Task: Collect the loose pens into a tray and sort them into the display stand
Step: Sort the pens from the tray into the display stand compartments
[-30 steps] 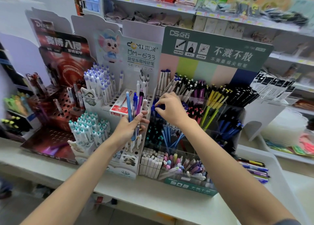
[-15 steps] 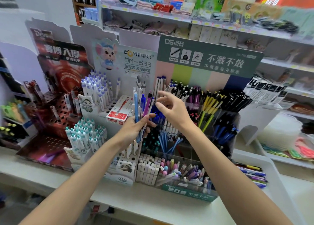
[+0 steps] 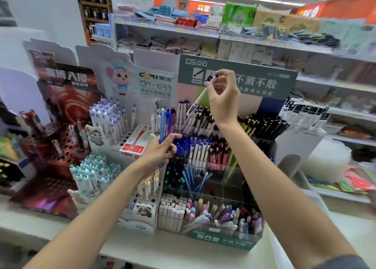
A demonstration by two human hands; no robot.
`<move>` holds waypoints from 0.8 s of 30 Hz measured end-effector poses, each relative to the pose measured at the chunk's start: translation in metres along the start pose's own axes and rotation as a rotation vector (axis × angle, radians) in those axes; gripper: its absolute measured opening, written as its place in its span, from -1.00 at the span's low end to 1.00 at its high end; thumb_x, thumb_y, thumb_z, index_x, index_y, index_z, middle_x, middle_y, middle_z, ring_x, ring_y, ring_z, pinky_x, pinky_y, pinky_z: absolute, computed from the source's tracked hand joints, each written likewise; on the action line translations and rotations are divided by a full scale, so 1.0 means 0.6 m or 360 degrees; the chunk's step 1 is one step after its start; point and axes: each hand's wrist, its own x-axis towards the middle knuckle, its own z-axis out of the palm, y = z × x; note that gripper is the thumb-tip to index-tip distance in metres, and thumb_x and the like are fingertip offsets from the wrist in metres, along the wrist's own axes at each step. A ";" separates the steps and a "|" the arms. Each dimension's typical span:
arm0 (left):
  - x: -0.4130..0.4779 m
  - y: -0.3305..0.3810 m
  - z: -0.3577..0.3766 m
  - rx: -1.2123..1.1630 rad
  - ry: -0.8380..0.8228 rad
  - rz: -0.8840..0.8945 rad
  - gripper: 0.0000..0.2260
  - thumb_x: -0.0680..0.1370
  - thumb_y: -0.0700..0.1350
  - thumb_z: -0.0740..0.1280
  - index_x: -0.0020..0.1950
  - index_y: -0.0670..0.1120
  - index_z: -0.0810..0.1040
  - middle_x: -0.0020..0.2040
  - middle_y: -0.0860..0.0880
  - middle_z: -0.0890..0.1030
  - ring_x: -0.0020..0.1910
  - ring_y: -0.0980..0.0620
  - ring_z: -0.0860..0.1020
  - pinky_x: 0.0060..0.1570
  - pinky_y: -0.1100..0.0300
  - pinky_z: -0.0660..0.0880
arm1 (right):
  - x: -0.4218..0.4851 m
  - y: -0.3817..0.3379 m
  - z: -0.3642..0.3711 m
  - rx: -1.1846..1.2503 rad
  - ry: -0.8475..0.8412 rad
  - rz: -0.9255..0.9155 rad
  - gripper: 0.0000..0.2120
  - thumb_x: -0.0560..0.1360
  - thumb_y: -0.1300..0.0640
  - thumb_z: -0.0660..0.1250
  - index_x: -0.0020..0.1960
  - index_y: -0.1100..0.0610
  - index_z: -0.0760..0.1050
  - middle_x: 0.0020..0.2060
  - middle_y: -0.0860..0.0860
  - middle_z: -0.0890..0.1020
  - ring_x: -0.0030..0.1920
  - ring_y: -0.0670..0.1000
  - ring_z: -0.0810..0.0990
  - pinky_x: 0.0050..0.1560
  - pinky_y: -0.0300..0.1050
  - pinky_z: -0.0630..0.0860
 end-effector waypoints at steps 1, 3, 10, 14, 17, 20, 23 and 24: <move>0.001 -0.001 -0.003 -0.0025 -0.0022 -0.0009 -0.70 0.66 0.03 0.17 0.27 -0.09 0.54 -0.34 0.00 0.52 -0.48 0.17 0.31 -0.52 0.37 0.25 | 0.003 0.004 0.008 -0.0046 -0.0013 -0.0044 -0.78 0.50 0.35 0.39 0.10 0.24 0.44 -0.16 0.05 0.60 -0.16 -0.04 0.64 -0.07 -0.20 0.62; 0.000 -0.004 -0.008 -0.0065 -0.0052 -0.0033 -0.71 0.68 0.02 0.15 0.28 -0.09 0.53 -0.33 0.00 0.52 -0.48 0.17 0.30 -0.52 0.36 0.25 | 0.003 0.016 0.024 -0.0154 -0.0108 -0.0075 -0.79 0.49 0.36 0.39 0.08 0.24 0.45 -0.18 0.01 0.59 -0.17 -0.03 0.63 -0.07 -0.19 0.62; 0.000 -0.012 -0.022 -0.0162 -0.0001 0.0023 -0.70 0.68 -0.06 0.17 0.31 -0.19 0.49 -0.27 -0.04 0.58 -0.46 0.14 0.34 -0.51 0.36 0.28 | -0.030 0.066 0.037 -0.0785 -0.0779 0.0035 -0.84 0.56 0.11 0.35 -0.05 0.17 0.66 -0.13 0.05 0.70 0.10 0.09 0.52 0.14 0.07 0.47; -0.002 -0.014 -0.016 -0.0152 0.0015 0.0082 -0.77 0.68 -0.07 0.17 0.20 -0.13 0.56 -0.26 -0.05 0.58 -0.41 0.12 0.37 -0.47 0.35 0.28 | -0.032 0.039 0.012 -0.0571 -0.0524 -0.0068 -0.78 0.57 0.17 0.32 0.14 0.21 0.64 0.05 0.08 0.70 0.14 0.08 0.53 0.24 -0.03 0.42; 0.001 -0.012 0.002 -0.0131 -0.0037 0.0116 -0.74 0.67 -0.05 0.19 0.22 -0.14 0.56 -0.27 -0.04 0.57 -0.39 0.13 0.37 -0.45 0.34 0.27 | -0.056 0.006 -0.004 -0.0322 -0.0646 -0.0068 -0.74 0.55 0.20 0.35 0.22 0.21 0.59 0.00 0.07 0.69 -0.01 0.01 0.61 0.11 -0.12 0.55; 0.004 -0.006 0.034 -0.0109 -0.0112 0.0140 -0.75 0.66 -0.03 0.20 0.21 -0.11 0.56 -0.26 -0.05 0.58 -0.37 0.12 0.40 -0.42 0.31 0.29 | -0.085 -0.004 -0.014 -0.0270 -0.0772 -0.0022 -0.65 0.53 0.20 0.40 0.31 0.15 0.52 0.03 -0.01 0.64 -0.13 -0.09 0.61 0.04 -0.27 0.55; 0.009 -0.007 0.065 -0.0007 -0.0086 0.0148 -0.81 0.66 -0.02 0.21 0.18 -0.01 0.56 -0.18 -0.05 0.66 -0.33 0.11 0.50 -0.41 0.31 0.36 | -0.093 0.004 -0.038 -0.0183 -0.0671 0.0135 -0.68 0.52 0.26 0.40 0.26 0.18 0.52 0.01 -0.03 0.60 -0.17 -0.20 0.60 -0.05 -0.37 0.53; 0.012 -0.008 0.070 0.0038 -0.0063 0.0145 -0.82 0.66 0.00 0.21 0.18 0.03 0.57 -0.13 -0.05 0.68 -0.31 0.11 0.54 -0.41 0.31 0.38 | -0.090 0.005 -0.047 -0.0170 -0.0611 0.0182 -0.69 0.51 0.27 0.41 0.25 0.18 0.52 -0.01 -0.04 0.60 -0.16 -0.22 0.60 -0.06 -0.39 0.53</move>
